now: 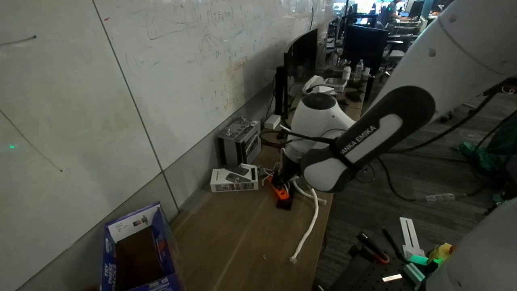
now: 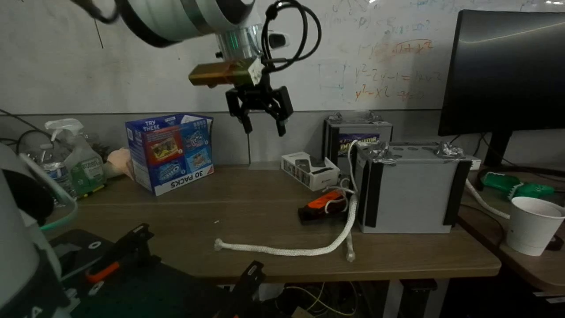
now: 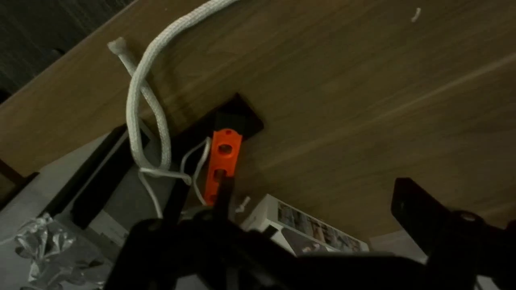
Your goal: Put the ropes in the box, one at a time
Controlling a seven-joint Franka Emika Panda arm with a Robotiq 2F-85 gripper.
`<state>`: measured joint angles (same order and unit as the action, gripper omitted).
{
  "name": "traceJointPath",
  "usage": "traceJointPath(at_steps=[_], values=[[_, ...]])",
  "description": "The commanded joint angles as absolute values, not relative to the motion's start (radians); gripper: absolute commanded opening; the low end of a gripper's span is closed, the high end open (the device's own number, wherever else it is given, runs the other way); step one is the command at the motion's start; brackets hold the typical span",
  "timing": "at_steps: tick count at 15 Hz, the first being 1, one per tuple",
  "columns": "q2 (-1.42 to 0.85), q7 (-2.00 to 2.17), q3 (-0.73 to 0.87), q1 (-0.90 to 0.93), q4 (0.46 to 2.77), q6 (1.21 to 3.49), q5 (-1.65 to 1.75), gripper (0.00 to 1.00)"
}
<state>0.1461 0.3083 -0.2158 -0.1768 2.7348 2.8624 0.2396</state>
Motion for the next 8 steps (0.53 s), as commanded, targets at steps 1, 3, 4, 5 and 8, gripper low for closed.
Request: traceJointPath(at_steps=[1,3,4,5,8], values=[[0.039,0.492,-0.327,-0.358,2.634,2.795,0.524,1.00],[0.008,0.599,-0.347,-0.373,2.573,2.680,0.705,1.00],[-0.020,0.650,-0.355,-0.363,2.542,2.619,0.792,1.00],[-0.056,0.708,-0.359,-0.346,2.512,2.567,0.881,1.00],[-0.216,0.774,-0.380,-0.294,2.429,2.421,1.073,1.00]])
